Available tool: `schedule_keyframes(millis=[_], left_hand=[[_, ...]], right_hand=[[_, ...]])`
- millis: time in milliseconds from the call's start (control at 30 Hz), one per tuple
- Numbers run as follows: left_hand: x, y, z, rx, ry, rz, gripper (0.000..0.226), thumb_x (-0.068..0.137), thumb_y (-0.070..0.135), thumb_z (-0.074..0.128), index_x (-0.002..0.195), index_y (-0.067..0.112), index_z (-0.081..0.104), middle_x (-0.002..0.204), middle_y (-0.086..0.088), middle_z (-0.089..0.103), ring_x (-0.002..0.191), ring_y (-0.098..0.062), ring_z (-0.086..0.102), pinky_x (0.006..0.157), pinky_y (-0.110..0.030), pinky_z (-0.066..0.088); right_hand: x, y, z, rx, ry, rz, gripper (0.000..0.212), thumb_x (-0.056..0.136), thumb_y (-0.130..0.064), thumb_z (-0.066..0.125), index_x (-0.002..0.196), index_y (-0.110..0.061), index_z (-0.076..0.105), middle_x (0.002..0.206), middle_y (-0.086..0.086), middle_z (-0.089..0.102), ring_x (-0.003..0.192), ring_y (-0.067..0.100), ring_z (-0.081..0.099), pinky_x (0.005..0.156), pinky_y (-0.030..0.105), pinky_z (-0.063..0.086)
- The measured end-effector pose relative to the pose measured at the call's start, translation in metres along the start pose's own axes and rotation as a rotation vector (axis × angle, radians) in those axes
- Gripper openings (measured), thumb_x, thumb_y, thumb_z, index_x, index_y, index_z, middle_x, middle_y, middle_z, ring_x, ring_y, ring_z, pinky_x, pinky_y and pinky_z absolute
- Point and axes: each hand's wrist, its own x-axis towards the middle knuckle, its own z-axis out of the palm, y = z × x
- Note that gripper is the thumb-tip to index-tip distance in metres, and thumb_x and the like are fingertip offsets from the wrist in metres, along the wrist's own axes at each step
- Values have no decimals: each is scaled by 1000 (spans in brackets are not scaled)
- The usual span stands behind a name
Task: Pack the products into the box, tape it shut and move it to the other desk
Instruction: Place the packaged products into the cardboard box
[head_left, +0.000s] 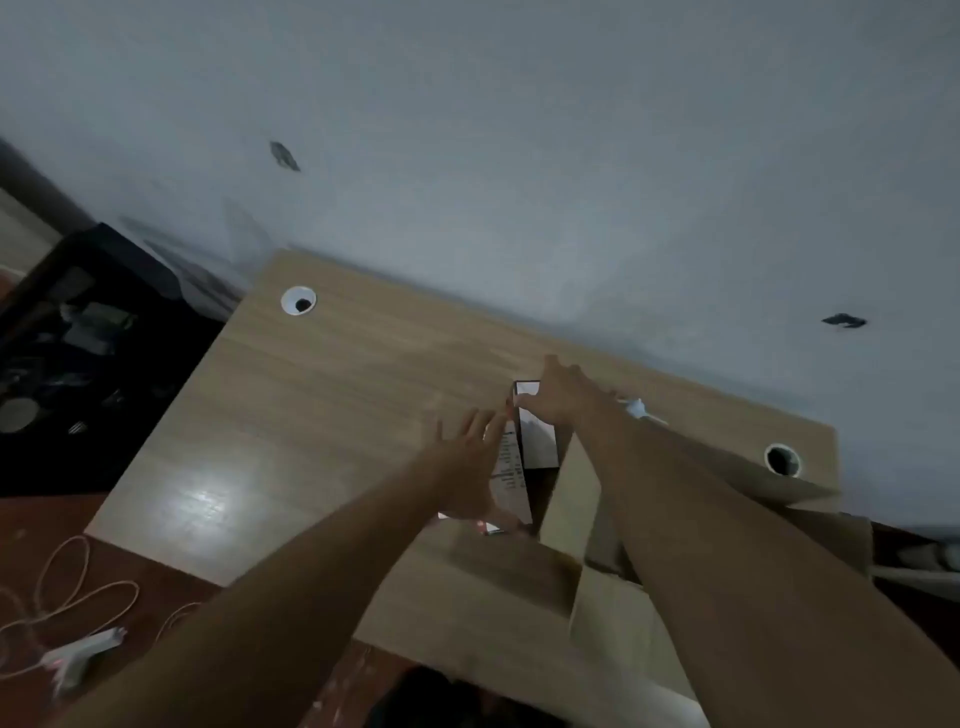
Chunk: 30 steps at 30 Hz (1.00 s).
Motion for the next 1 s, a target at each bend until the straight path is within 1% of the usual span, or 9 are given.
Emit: schedule_keyframes(millis=[67, 133, 267, 433, 567, 667, 767, 867, 1000], left_hand=[[2, 9, 5, 191, -33, -7, 109, 104, 35, 64, 171, 2, -16, 183, -16, -12, 170, -36, -11, 128, -77, 10], [7, 11, 22, 310, 14, -9, 98, 109, 22, 56, 170, 0, -18, 181, -24, -15, 169, -41, -10, 128, -78, 12], [19, 14, 38, 385, 28, -102, 98, 111, 23, 57, 169, -2, -17, 181, -27, -5, 169, -42, 7, 126, -76, 20], [32, 16, 41, 361, 28, -122, 94, 114, 25, 52, 168, -3, -20, 180, -29, -5, 168, -45, 7, 128, -72, 17], [34, 14, 39, 318, 70, -70, 91, 112, 15, 55, 169, -4, -13, 178, -32, 5, 166, -47, 15, 134, -57, 25], [31, 13, 37, 295, 72, -58, 93, 110, 11, 57, 170, -4, -12, 178, -32, 4, 166, -47, 13, 133, -53, 25], [23, 12, 32, 255, 104, -63, 100, 109, 15, 61, 171, 2, -16, 178, -30, 3, 167, -45, 12, 132, -51, 27], [14, 8, 21, 144, 146, -26, 122, 99, 23, 75, 171, 12, -23, 177, -27, 4, 165, -44, 13, 130, -51, 35], [-2, -4, -8, -21, 251, 35, 157, 65, 66, 94, 175, 16, -7, 171, -22, 16, 157, -41, 23, 115, -53, 51]], right_hand=[[6, -2, 4, -38, -49, 27, 106, 92, -63, 67, 166, -7, 14, 158, 26, 42, 138, 43, 51, 101, 45, 52], [12, -3, 9, -31, -77, 29, 113, 94, -63, 66, 167, -4, 6, 159, 24, 44, 138, 41, 51, 101, 44, 52], [21, -6, 21, -4, -72, 43, 105, 95, -53, 70, 166, -3, 11, 149, 20, 55, 124, 38, 60, 81, 37, 50], [33, -5, 37, 20, -45, 74, 96, 95, -47, 71, 163, -5, 18, 145, 21, 56, 122, 39, 61, 79, 39, 49], [37, -2, 41, 4, -39, 54, 102, 94, -48, 73, 164, -2, 14, 150, 23, 53, 128, 41, 58, 86, 41, 51], [37, 1, 43, 14, -12, 35, 97, 94, -50, 71, 162, -3, 19, 143, 23, 58, 123, 41, 61, 82, 40, 50], [34, -1, 38, 72, 15, 51, 98, 93, -51, 71, 162, -4, 19, 141, 23, 58, 121, 41, 61, 83, 40, 52], [23, -2, 20, 144, 71, 42, 97, 94, -49, 71, 163, -7, 18, 146, 23, 54, 126, 43, 59, 84, 39, 48], [3, -5, -18, 241, 175, -11, 89, 96, -51, 66, 161, -8, 23, 143, 23, 55, 126, 43, 58, 87, 41, 49]])
